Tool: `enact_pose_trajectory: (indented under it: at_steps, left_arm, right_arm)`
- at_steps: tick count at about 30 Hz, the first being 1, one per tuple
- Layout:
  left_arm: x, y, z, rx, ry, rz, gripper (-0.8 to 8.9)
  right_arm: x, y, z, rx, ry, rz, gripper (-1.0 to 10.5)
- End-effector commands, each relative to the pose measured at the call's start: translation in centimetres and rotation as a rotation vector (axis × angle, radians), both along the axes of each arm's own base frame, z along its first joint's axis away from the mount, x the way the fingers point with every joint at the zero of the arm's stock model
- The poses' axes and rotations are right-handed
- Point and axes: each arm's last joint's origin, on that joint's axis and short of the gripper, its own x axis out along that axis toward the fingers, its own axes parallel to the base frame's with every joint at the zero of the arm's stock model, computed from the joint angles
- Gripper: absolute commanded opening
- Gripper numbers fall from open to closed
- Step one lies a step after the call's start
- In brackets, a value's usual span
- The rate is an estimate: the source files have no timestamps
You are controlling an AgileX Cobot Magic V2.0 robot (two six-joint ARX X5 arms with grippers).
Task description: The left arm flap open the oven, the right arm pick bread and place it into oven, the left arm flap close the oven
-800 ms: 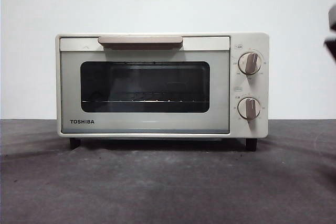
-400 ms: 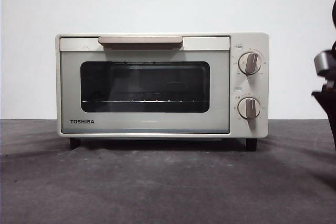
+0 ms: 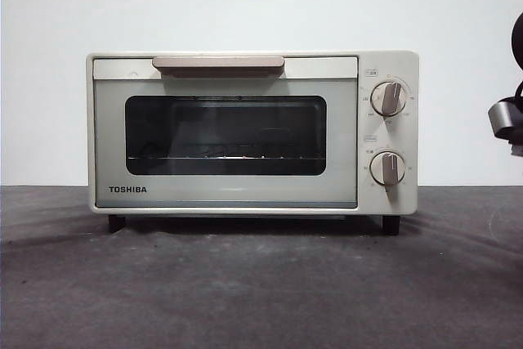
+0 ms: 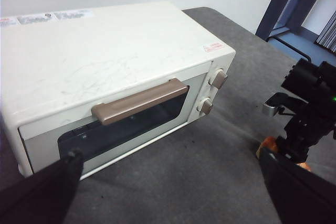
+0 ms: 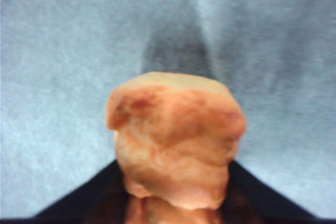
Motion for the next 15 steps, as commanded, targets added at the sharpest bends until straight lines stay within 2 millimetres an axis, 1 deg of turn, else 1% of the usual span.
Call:
enact_pose_trajectory:
  at_steps: [1, 6, 9, 15]
  left_arm:
    - [0.6, -0.3, 0.2, 0.009, 0.015, -0.009, 4.33]
    - [2.4, -1.2, -0.3, 0.039, 0.094, -0.021, 2.97]
    - [4.0, -2.0, -0.3, 0.068, 0.154, -0.033, 2.06]
    - [7.8, -4.2, -0.3, 0.119, 0.255, -0.065, 0.43]
  right_arm:
    - [0.3, 0.2, 1.5, 0.017, -0.027, -0.004, 1.6]
    - [-0.7, 0.0, 4.5, 0.031, -0.093, -0.004, 1.6]
    - [-2.1, -0.3, 6.4, 0.049, -0.165, -0.007, 1.6]
    - [-5.5, -0.9, 9.4, 0.132, -0.322, 0.003, 1.6]
